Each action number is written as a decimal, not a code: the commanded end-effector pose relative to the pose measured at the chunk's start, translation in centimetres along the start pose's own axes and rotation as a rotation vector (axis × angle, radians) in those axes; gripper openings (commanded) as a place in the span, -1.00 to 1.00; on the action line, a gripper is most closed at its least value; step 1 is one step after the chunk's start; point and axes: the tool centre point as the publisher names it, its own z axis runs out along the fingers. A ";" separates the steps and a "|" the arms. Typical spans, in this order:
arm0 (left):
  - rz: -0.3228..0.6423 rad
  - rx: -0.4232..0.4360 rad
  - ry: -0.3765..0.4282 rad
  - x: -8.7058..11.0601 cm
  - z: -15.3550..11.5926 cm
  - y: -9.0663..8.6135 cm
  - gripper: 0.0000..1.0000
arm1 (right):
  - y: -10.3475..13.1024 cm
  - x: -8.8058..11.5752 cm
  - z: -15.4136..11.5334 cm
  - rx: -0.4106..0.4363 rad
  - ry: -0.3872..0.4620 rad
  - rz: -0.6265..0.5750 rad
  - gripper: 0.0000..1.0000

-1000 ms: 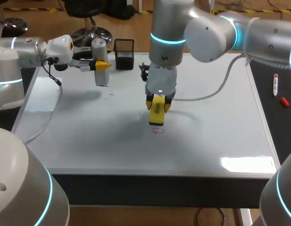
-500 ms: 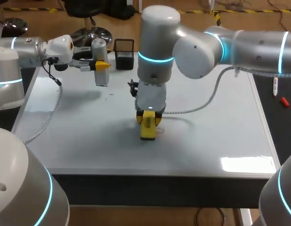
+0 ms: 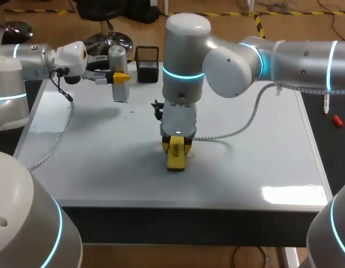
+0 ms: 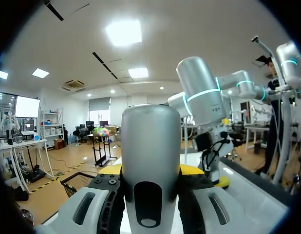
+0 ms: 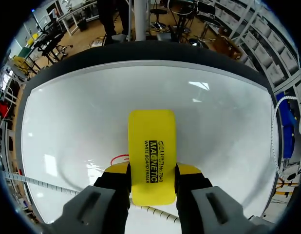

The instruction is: Pick up the inspection probe, press it on each red-marked spot on the whiteboard one by one, put down the probe, pick up the eraser, and wipe off all the red marks.

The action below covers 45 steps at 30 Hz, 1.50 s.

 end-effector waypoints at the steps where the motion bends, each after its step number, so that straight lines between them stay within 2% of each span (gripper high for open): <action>1: 0.001 -0.002 -0.004 0.1 0.0 -0.2 -1.00 | -0.3 -0.2 0.3 -0.005 0.008 -0.003 -1.00; 9: 0.001 -0.002 -0.004 0.1 0.0 -0.2 -1.00 | -0.4 0.9 1.0 -0.022 0.025 0.009 -1.00; 33: 0.001 -0.002 -0.004 0.1 0.0 -0.2 -1.00 | 0.8 8.5 1.8 -0.046 0.067 0.132 -1.00; 45: 0.001 -0.002 -0.004 0.1 0.0 -0.2 -1.00 | 1.1 9.5 0.6 -0.028 0.073 0.143 -1.00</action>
